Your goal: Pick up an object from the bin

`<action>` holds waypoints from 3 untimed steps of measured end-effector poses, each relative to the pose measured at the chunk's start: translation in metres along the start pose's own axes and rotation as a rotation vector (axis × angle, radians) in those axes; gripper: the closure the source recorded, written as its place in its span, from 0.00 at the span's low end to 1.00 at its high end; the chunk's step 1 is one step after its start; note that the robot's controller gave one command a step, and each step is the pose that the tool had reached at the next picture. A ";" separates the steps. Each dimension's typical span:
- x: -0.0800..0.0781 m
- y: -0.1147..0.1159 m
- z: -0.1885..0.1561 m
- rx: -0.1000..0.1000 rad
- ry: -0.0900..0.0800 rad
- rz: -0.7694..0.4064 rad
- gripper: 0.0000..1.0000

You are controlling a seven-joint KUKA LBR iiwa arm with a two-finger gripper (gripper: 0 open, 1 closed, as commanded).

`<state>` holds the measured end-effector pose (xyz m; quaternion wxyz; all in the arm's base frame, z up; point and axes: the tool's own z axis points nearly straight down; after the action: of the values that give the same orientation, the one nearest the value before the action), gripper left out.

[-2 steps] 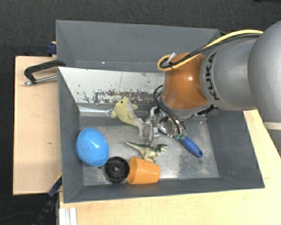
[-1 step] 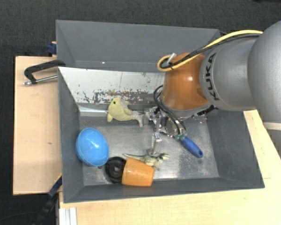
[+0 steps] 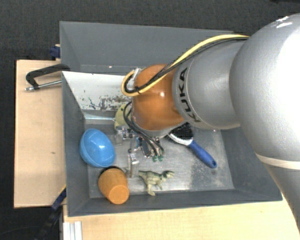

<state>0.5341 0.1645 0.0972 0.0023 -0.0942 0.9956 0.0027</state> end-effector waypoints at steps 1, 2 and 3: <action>0.019 0.067 0.027 0.022 0.015 -0.068 0.00; 0.018 0.063 0.025 0.020 0.013 -0.055 1.00; -0.055 0.045 0.027 0.027 0.030 -0.022 1.00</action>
Offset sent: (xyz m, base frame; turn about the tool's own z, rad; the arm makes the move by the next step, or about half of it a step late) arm -0.0319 0.0676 -0.0272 -0.0555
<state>0.5797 0.2193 0.0710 -0.0115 -0.1053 0.9943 -0.0120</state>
